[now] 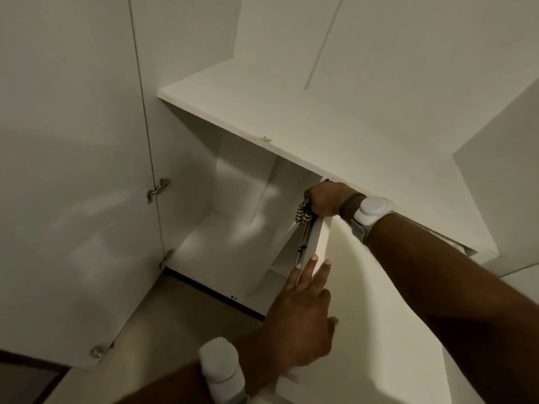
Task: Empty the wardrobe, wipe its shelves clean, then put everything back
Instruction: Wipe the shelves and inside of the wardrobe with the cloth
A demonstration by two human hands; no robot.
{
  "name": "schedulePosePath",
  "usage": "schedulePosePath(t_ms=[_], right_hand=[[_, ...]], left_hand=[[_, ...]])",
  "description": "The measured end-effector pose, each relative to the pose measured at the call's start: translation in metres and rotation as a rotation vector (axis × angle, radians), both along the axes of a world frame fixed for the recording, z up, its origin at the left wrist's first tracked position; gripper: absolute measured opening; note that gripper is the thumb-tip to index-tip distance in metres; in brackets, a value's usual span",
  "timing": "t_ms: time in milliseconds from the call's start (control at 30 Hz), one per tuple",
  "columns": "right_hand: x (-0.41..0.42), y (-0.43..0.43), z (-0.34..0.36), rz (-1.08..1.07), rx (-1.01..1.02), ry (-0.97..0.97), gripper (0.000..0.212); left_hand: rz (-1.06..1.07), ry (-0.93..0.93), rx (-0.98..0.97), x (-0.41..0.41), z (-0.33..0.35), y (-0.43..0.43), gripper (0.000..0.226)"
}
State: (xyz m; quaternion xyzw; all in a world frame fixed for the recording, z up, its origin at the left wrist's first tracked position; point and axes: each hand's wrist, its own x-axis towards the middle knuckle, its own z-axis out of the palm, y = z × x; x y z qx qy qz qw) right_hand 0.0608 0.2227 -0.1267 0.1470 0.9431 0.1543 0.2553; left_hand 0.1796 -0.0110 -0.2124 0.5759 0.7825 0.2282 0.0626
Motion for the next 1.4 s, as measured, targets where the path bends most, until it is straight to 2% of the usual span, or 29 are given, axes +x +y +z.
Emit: schedulePosePath(t_ms=[167, 267, 367, 433, 600, 667, 733, 800, 833, 900, 967, 1033, 1067, 1133, 1200, 1267, 1333, 1400], right_hand=[[0.012, -0.035, -0.002, 0.053, 0.091, -0.12, 0.035], [0.036, -0.082, -0.001, 0.077, 0.01, -0.23, 0.029], [0.054, -0.108, 0.003, 0.122, -0.045, -0.353, 0.03], [0.05, -0.097, 0.009, 0.083, -0.054, -0.27, 0.028], [0.028, -0.031, 0.015, 0.074, 0.147, -0.026, 0.034], [0.031, -0.046, 0.011, 0.045, 0.145, -0.049, 0.033], [0.046, -0.074, 0.007, 0.0, 0.031, -0.064, 0.029], [0.07, -0.098, 0.003, -0.032, -0.097, -0.083, 0.024], [0.082, -0.109, 0.001, -0.046, -0.161, -0.105, 0.023], [0.1, -0.129, 0.0, -0.002, -0.231, -0.172, 0.026], [0.108, -0.14, 0.003, 0.045, -0.257, -0.194, 0.029], [0.107, -0.139, 0.008, 0.053, -0.245, -0.111, 0.032], [0.107, -0.137, 0.01, 0.067, -0.199, -0.069, 0.032], [0.111, -0.135, 0.01, 0.119, -0.11, -0.008, 0.029], [0.129, -0.153, 0.005, 0.161, -0.116, -0.018, 0.027], [0.156, -0.184, 0.002, 0.197, -0.231, -0.085, 0.025], [0.175, -0.203, 0.002, 0.231, -0.342, -0.143, 0.025], [0.175, -0.202, 0.008, 0.13, -0.467, -0.093, 0.028]], left_hand=[[-0.036, -0.039, 0.035, -0.001, -0.004, 0.0, 0.044], [-0.036, -0.106, 0.045, -0.001, -0.004, -0.002, 0.04], [0.0, -0.053, 0.071, 0.001, -0.004, -0.001, 0.038], [-0.009, -0.059, 0.088, 0.002, -0.006, -0.002, 0.037], [-0.054, -0.136, 0.09, -0.003, -0.001, -0.007, 0.041], [-0.073, -0.324, 0.185, -0.004, -0.006, -0.012, 0.045], [0.004, -0.701, 0.401, -0.006, -0.015, -0.027, 0.04], [0.283, -0.894, 0.653, -0.012, -0.047, -0.039, 0.022], [0.429, -0.977, 0.673, -0.015, -0.067, -0.042, 0.016], [0.568, -1.162, 0.479, -0.016, -0.099, -0.041, 0.011], [0.522, -1.43, 0.207, -0.004, -0.112, -0.034, 0.018], [0.534, -1.722, 0.064, 0.011, -0.107, -0.031, 0.032], [0.565, -1.776, 0.03, 0.017, -0.102, -0.034, 0.04], [0.637, -1.768, -0.004, 0.021, -0.096, -0.041, 0.053], [0.65, -1.804, 0.047, 0.024, -0.092, -0.047, 0.05], [0.606, -1.843, 0.145, 0.028, -0.084, -0.055, 0.034], [0.561, -1.761, 0.203, 0.032, -0.085, -0.059, 0.03], [0.426, -1.725, 0.214, 0.038, -0.08, -0.07, 0.029]])
